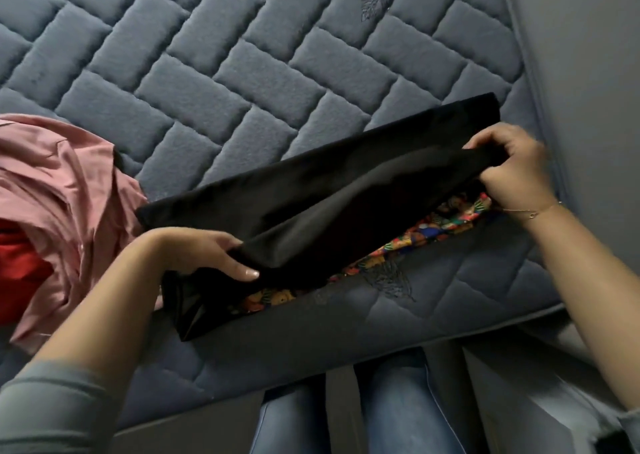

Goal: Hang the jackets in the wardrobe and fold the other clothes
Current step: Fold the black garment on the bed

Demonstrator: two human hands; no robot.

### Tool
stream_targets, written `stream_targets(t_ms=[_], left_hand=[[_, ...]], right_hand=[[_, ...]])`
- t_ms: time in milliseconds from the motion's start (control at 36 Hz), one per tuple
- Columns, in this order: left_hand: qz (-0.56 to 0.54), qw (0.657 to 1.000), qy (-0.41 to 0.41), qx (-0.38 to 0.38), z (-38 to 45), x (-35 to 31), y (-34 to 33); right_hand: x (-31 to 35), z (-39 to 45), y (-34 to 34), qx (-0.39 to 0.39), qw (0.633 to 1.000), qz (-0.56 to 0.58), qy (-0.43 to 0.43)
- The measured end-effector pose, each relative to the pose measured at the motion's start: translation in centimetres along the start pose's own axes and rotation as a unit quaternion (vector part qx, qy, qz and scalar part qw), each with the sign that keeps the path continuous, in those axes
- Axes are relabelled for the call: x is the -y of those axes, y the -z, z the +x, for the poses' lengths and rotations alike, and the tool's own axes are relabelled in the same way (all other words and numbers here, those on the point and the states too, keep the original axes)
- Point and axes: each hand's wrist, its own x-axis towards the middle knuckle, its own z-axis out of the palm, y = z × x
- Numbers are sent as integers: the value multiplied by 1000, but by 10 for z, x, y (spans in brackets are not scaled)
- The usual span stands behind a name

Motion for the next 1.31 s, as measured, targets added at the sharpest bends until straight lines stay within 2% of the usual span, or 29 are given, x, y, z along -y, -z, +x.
stream_targets(t_ms=[56,111,167,194,250,306,389,444,500,583,694,861,972,1083,1194,1306], left_hand=[[46,985,-1,-168,8,-7,12],[123,935,-24,-330,22,-13,22],[204,878,-54,-431,35,-19,27],[216,861,-64,-455,41,-22,28],[221,850,-47,-476,54,-25,29],[217,844,-13,-490,67,-28,24],[175,831,-10,-528,82,-37,11],[169,816,-32,-552,86,-40,3],[159,808,-66,-564,88,-45,-3],[149,804,-111,-566,86,-53,-6],[185,784,-125,-579,84,-61,0],[265,735,-64,-620,98,-69,2],[262,733,11,-628,110,-68,-8],[229,717,27,-658,117,-67,-23],[200,703,28,-682,120,-70,-31],[143,656,-41,-740,126,-79,-40]], right_hand=[[-7,2,4,-58,991,-97,72],[-17,2,1,-86,979,-165,85],[-30,-1,-9,-59,974,-208,61],[-38,-3,-16,-18,975,-220,33],[-54,-9,-29,83,970,-224,-43],[-65,-16,-39,122,970,-179,-109],[-67,-16,-51,18,980,-92,-173],[-65,-8,-58,-46,973,-36,-222],[-67,5,-63,-47,964,-40,-259],[-77,25,-62,8,960,-125,-249],[-88,46,-50,25,977,-101,-186],[-110,61,-23,60,975,-26,-212],[-111,67,-35,117,972,-81,-187],[-112,72,-46,137,970,-142,-139],[-112,71,-42,92,984,-109,-106],[-119,83,-25,7,988,-67,-140]])
